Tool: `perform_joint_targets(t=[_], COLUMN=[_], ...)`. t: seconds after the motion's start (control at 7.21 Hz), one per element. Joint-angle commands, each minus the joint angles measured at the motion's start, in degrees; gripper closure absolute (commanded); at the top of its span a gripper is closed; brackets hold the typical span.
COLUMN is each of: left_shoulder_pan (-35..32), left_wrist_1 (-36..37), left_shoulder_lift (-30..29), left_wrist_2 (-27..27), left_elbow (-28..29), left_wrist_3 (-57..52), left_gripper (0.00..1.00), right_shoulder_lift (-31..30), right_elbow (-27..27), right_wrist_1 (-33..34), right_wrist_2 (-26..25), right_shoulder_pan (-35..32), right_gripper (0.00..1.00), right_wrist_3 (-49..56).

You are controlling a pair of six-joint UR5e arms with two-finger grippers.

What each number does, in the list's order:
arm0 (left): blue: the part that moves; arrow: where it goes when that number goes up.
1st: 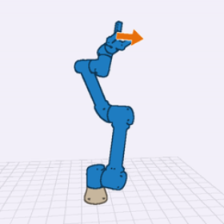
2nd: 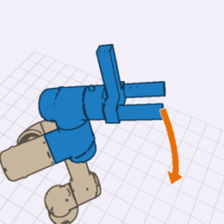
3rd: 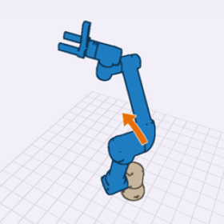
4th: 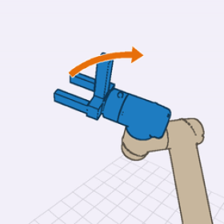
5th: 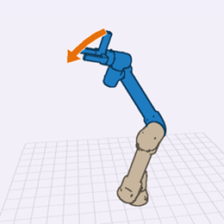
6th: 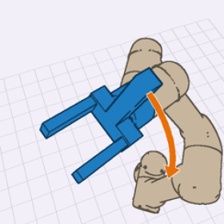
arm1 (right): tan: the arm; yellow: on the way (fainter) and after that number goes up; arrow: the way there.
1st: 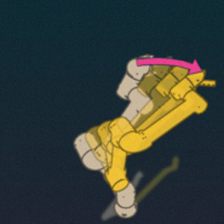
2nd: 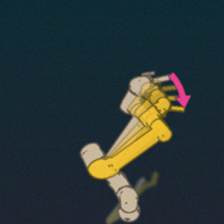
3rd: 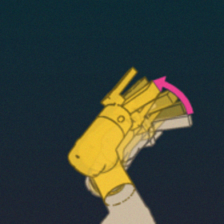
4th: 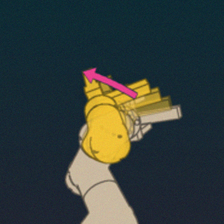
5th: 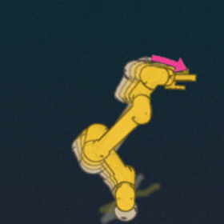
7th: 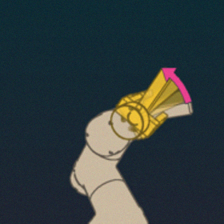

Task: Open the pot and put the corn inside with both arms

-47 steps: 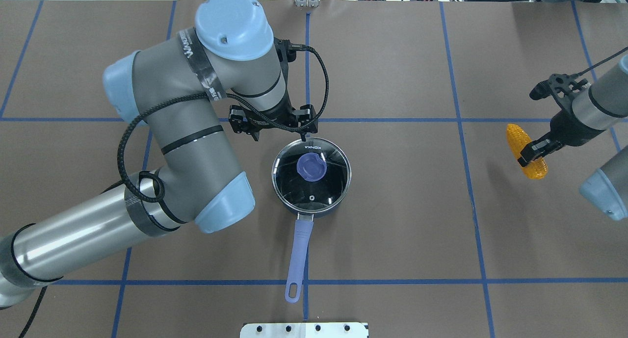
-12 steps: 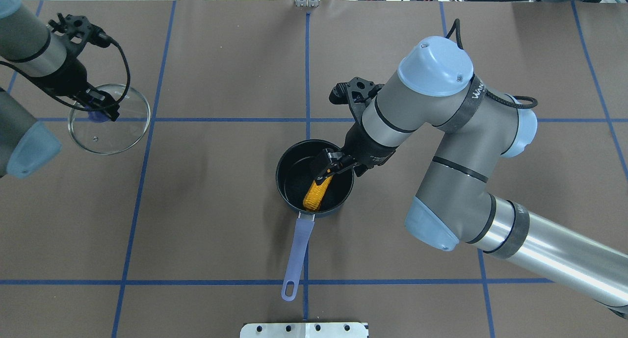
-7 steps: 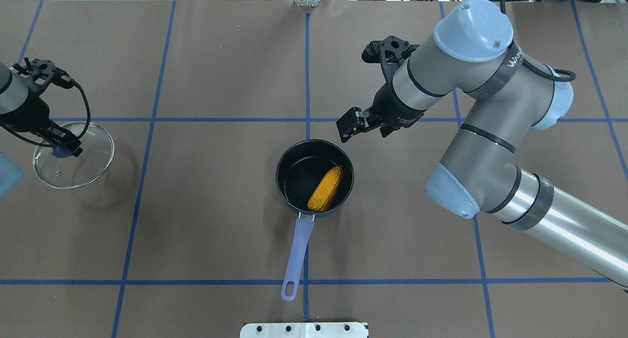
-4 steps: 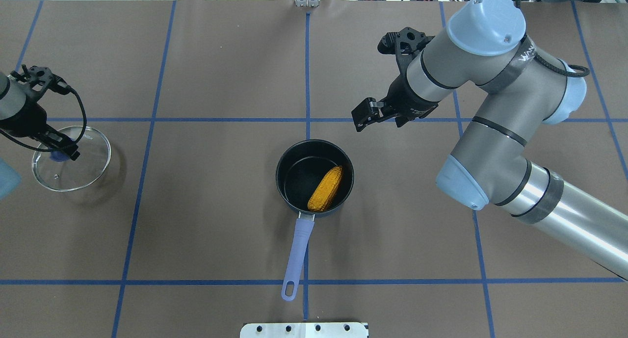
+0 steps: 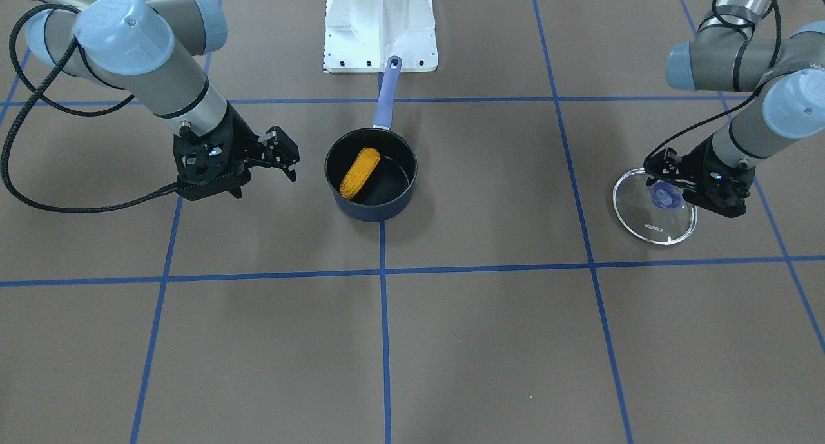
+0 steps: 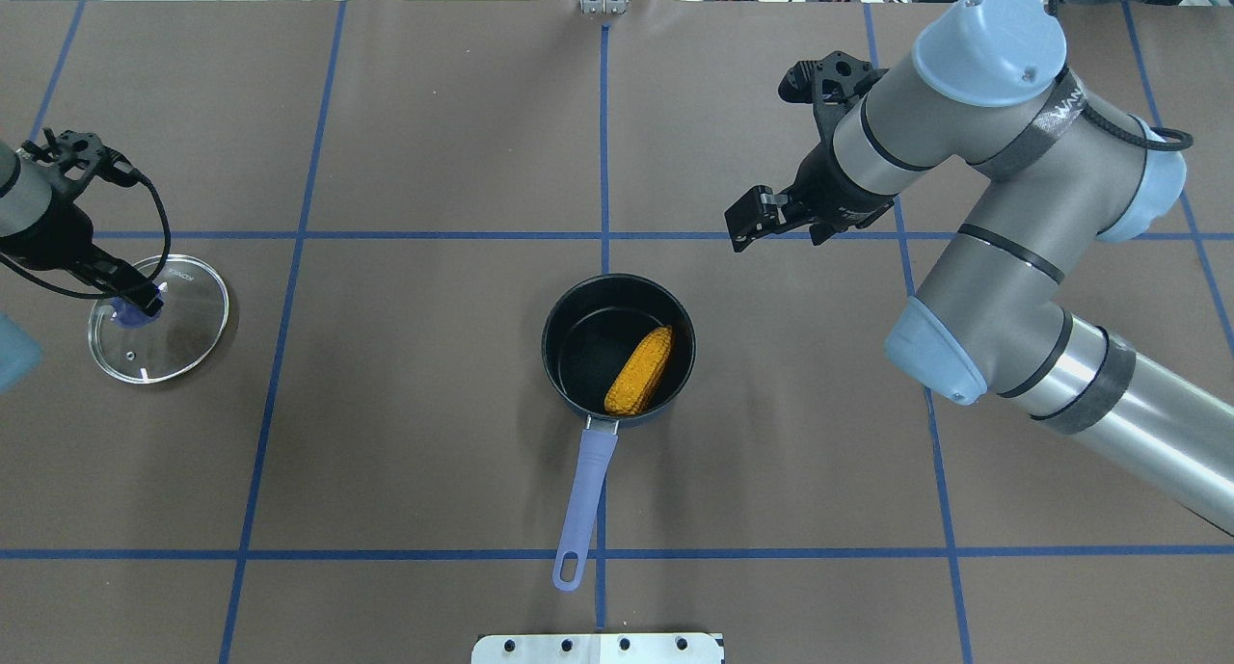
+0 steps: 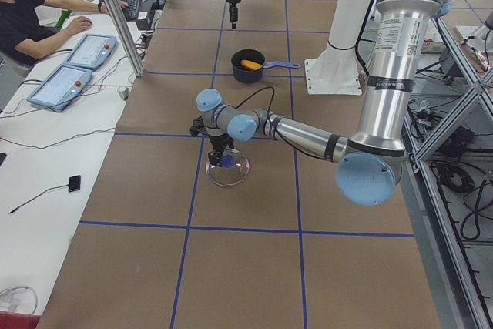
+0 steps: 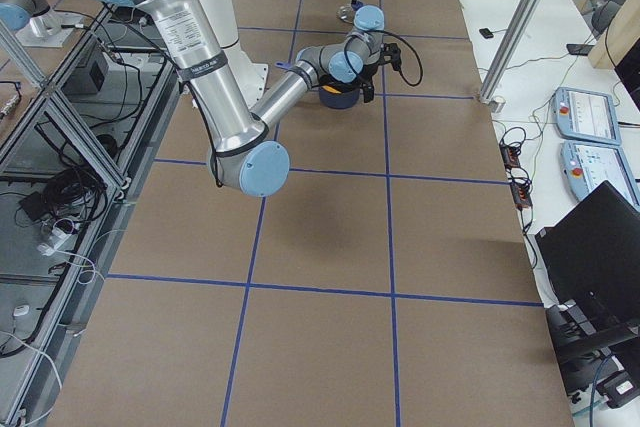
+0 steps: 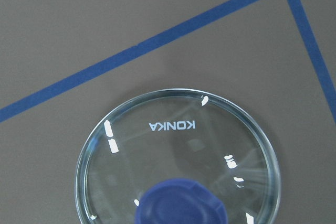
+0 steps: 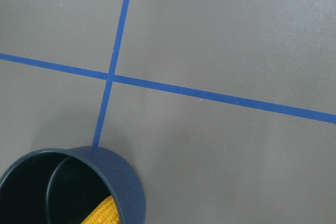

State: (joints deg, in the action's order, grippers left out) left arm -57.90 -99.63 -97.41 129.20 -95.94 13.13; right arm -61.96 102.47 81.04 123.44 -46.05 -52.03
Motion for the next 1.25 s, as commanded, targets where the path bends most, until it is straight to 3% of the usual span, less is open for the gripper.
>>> perform_joint_targets(t=[0.0, 0.42, 0.55, 0.83, 1.11], left_shoulder_pan=[-2.5, -14.3, -17.6, -22.3, -24.5], left_wrist_1=[-0.3, 0.4, 0.4, -0.2, -0.3], left_shoulder_lift=[0.7, 1.9, 1.9, 1.9, 2.0], left_wrist_2=[0.0, 0.1, 1.6, 4.4, 4.4], left_elbow=[-1.1, 0.6, 3.3, 11.2, 13.4], left_wrist_3=[-0.5, -8.0, -11.0, -18.5, -18.9], left_gripper=[0.02, 0.01, 0.01, 0.01, 0.01], right_shoulder_lift=[-4.6, -12.3, -12.7, -12.1, -14.3], right_elbow=[0.4, -0.3, -0.4, -0.3, -0.5], right_wrist_1=[0.0, 0.3, 3.4, 13.5, 18.3], right_wrist_2=[-0.5, 0.0, 1.3, 2.1, 5.2], right_shoulder_pan=[-4.4, -11.7, -14.9, -20.1, -23.5], right_gripper=[0.00, 0.00, 0.00, 0.00, 0.00], right_wrist_3=[0.3, 8.8, 9.3, 26.1, 31.6])
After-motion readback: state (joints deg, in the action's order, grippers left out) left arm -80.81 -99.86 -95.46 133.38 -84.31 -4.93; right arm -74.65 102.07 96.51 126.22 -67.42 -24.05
